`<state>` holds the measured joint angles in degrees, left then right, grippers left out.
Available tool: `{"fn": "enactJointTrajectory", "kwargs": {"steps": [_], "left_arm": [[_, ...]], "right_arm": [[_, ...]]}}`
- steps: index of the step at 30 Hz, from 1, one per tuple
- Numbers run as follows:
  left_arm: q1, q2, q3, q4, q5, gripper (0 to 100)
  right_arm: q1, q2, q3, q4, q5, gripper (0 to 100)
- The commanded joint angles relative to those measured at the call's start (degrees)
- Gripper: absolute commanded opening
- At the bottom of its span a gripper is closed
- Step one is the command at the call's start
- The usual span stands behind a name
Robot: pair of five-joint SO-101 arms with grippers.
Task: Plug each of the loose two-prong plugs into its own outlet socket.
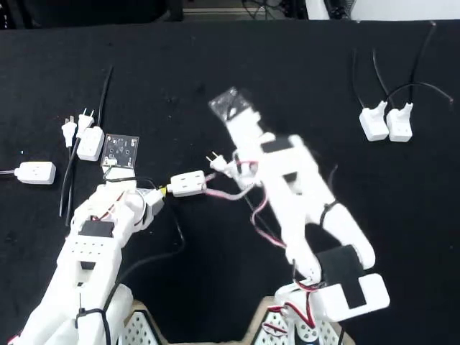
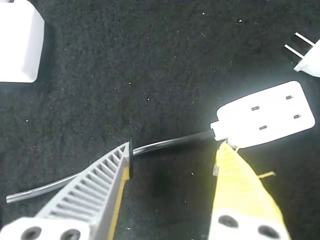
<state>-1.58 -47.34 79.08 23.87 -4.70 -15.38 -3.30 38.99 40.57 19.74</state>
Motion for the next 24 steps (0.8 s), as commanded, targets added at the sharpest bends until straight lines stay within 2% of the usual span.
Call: {"fn": "enactJointTrajectory", "kwargs": {"steps": [1, 5, 11, 17, 24], "left_arm": [[-0.75, -0.62, -1.45, -0.88, 0.62, 27], [-0.66, -0.62, -1.45, -0.88, 0.62, 27], [-0.57, -0.62, -1.45, -0.97, 0.62, 27], [-0.57, -0.62, -1.45, -0.97, 0.62, 27], [-0.57, -0.62, -1.45, -0.97, 0.62, 27]], "right_arm": [[-1.76, -2.86, 6.46, -16.53, -0.18, 19.3], [-3.34, -2.33, 10.24, -23.38, 0.00, 19.4], [-5.80, -2.33, 11.56, -24.70, 0.00, 19.4], [-4.48, -4.44, 11.65, -23.82, -0.09, 19.2], [-6.86, -7.25, 12.18, -16.00, -0.44, 19.1]]}}
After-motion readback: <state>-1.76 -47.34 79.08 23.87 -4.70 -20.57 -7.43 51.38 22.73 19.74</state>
